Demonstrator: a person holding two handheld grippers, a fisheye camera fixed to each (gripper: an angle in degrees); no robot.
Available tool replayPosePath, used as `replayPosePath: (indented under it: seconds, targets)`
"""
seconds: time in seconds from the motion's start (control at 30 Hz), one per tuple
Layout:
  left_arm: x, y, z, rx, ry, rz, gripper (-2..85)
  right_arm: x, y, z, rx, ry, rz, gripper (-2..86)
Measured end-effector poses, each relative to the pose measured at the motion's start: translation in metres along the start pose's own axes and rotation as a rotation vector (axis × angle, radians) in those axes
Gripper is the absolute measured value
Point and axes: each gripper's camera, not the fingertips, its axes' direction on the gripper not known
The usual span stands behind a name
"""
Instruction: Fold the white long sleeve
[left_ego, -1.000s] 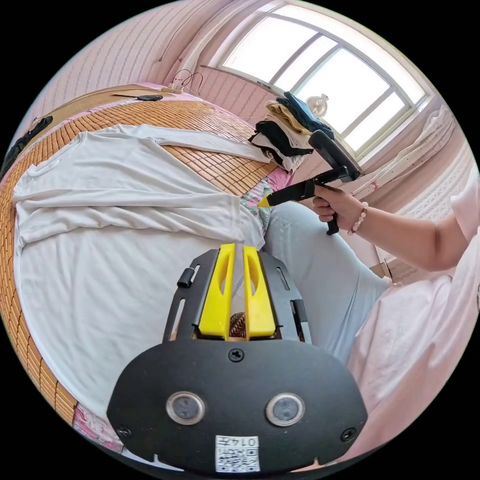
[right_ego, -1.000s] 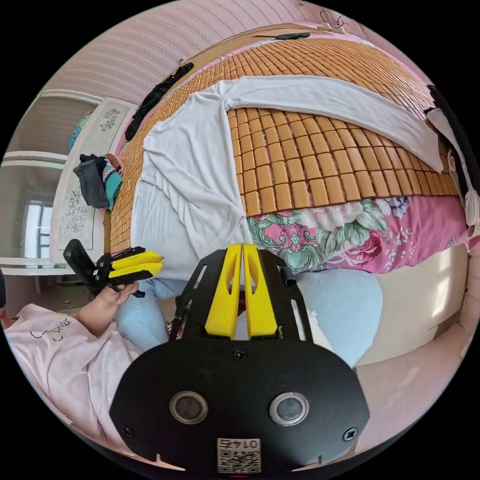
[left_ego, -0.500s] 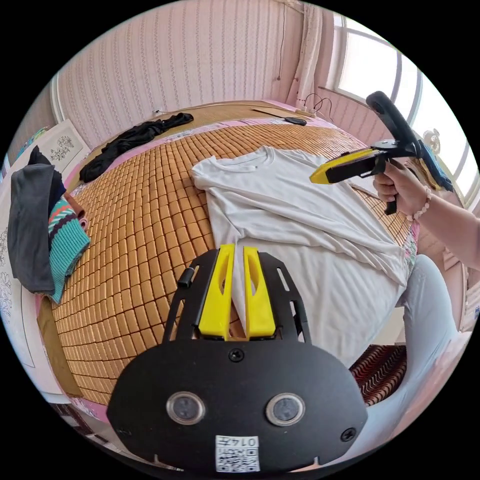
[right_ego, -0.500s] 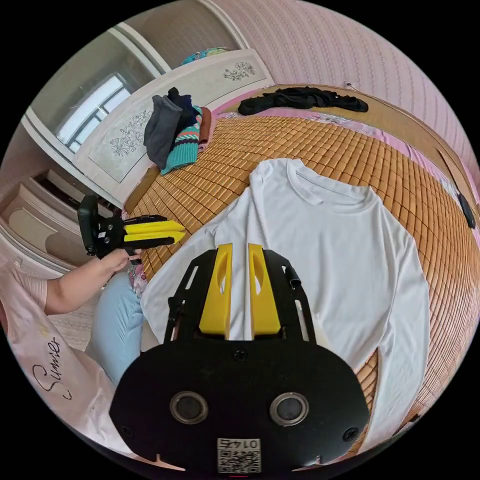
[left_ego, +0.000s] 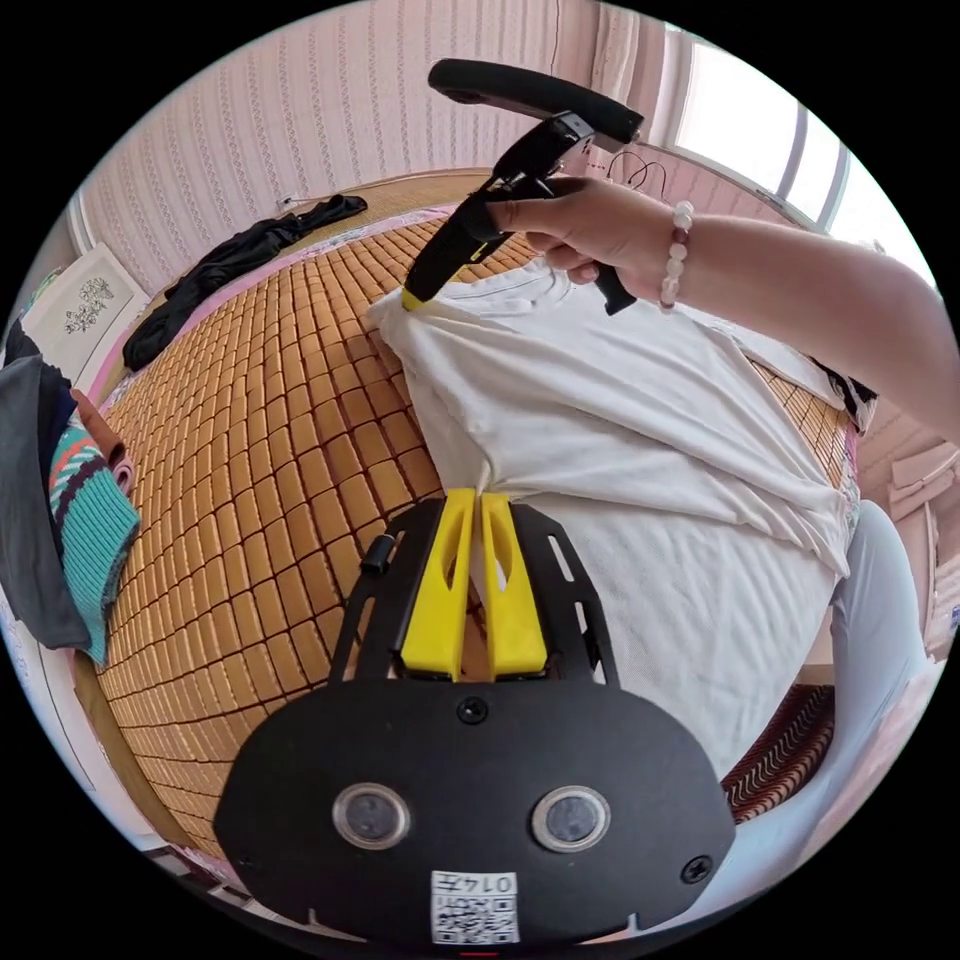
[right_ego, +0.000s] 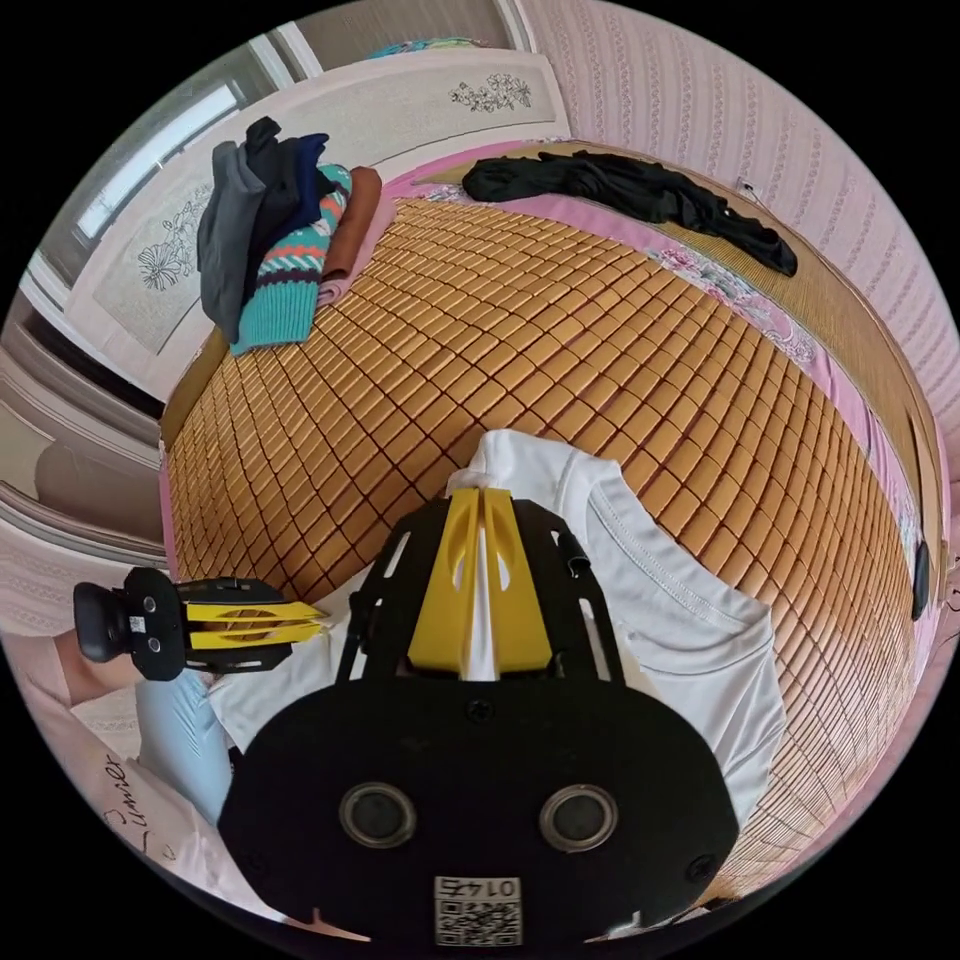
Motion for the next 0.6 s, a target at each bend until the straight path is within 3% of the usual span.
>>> replayPosePath:
  seconds: [0.2,0.4,0.6]
  targets:
    - [-0.032,0.010,-0.014,0.057,0.022,-0.085,-0.9,0.025,-0.026,0.004,-0.001,-0.116,-0.008,-0.7]
    - [-0.054,0.011,0.016,-0.009,0.048,-0.127,-0.4,0.036,-0.042,0.043,-0.093,-0.125,0.011,1.7]
    - [-0.071,0.014,0.016,-0.006,0.028,-0.176,7.1,0.063,-0.007,-0.005,0.038,-0.127,0.053,8.4]
